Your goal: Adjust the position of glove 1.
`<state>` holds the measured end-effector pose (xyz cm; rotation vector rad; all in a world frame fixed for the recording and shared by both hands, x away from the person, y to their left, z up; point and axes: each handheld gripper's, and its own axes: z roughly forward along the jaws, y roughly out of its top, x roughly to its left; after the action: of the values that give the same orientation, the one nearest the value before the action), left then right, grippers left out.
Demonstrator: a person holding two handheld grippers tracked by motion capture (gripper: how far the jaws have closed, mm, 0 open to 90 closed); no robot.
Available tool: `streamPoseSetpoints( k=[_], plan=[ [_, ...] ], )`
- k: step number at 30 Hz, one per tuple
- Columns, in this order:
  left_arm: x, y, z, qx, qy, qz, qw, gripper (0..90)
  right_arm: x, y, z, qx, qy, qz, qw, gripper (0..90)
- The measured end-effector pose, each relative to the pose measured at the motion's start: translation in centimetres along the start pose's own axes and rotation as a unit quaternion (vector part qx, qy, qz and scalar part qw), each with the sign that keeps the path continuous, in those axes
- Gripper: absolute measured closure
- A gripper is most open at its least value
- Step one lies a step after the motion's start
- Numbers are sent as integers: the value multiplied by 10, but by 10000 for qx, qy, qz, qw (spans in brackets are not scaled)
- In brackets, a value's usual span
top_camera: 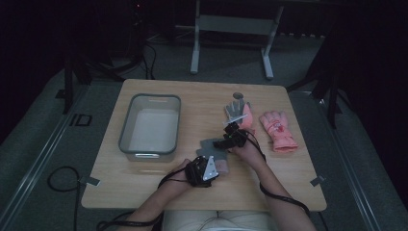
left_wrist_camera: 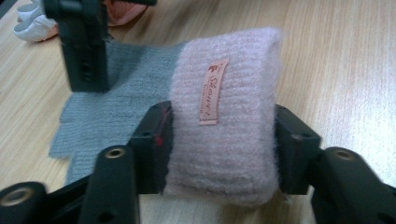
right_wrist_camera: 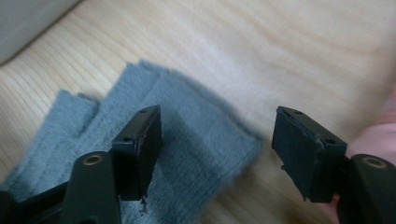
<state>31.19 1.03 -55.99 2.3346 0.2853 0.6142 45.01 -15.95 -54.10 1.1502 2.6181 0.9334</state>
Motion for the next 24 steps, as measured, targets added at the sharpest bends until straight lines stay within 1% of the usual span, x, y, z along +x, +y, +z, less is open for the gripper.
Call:
streamPoseSetpoints(
  k=[1,2,3,4,5,6,7,8,9,10,12,13,14,15,16,17,18,19,21,22,23,24],
  plan=[
    [3,0,-1,4,-89,-86,9999,517,0,-1,0,15,10,26,10000,327],
    [7,0,-2,-13,-184,-215,9996,545,0,-1,0,34,44,86,9999,349],
    [11,-1,-3,-14,-284,-300,9991,573,-1,-2,0,62,146,170,9997,367],
    [14,-1,-3,-22,-373,-354,9987,595,-1,-2,0,50,180,181,9997,367],
    [16,-1,-4,-22,-428,-383,9983,613,-1,-2,0,65,197,186,9996,383],
    [17,-1,-4,-25,-469,-414,9980,626,-1,-2,-1,105,263,211,9994,424],
    [19,-1,-4,-28,-509,-431,9978,638,0,-2,-1,133,317,250,9991,429],
    [20,-2,-4,-21,-536,-445,9976,647,1,-2,-1,140,372,236,9989,460],
    [21,-2,-4,-15,-569,-464,9973,655,1,-1,-1,188,484,272,9983,532],
    [21,-2,-4,-24,-574,-476,9972,659,2,-1,-1,212,625,362,9972,549],
    [22,-2,-4,-26,-594,-484,9971,665,4,-1,1,212,739,415,9962,607],
    [22,-2,-4,-24,-594,-493,9970,667,5,-1,1,232,829,487,9951,609],
    [22,-2,-4,-15,-592,-484,9971,669,5,-1,2,228,852,509,9948,624],
    [22,-1,-4,14,-599,-479,9971,670,6,-1,3,246,901,525,9942,657],
    [22,-1,-4,14,-599,-479,9971,672,6,0,3,232,1009,566,9930,669],
    [23,0,-4,29,-599,-549,9967,675,7,0,2,222,1006,582,9930,691],
    [23,0,-5,49,-603,-577,9965,678,8,1,0,160,1014,559,9931,704],
    [24,1,-5,68,-587,-582,9966,682,9,2,-3,51,995,495,9938,711],
    [24,1,-7,49,-594,-544,9967,689,12,4,-10,-145,1003,466,9938,717],
    [27,0,-9,28,-648,-590,9961,690,13,5,-13,-176,1006,459,9937,719],
    [29,0,-9,50,-652,-626,9959,692,15,7,-17,-233,980,403,9941,720],
    [30,1,-10,56,-635,-614,9961,693,16,8,-20,-269,962,371,9943,721]
  ],
)
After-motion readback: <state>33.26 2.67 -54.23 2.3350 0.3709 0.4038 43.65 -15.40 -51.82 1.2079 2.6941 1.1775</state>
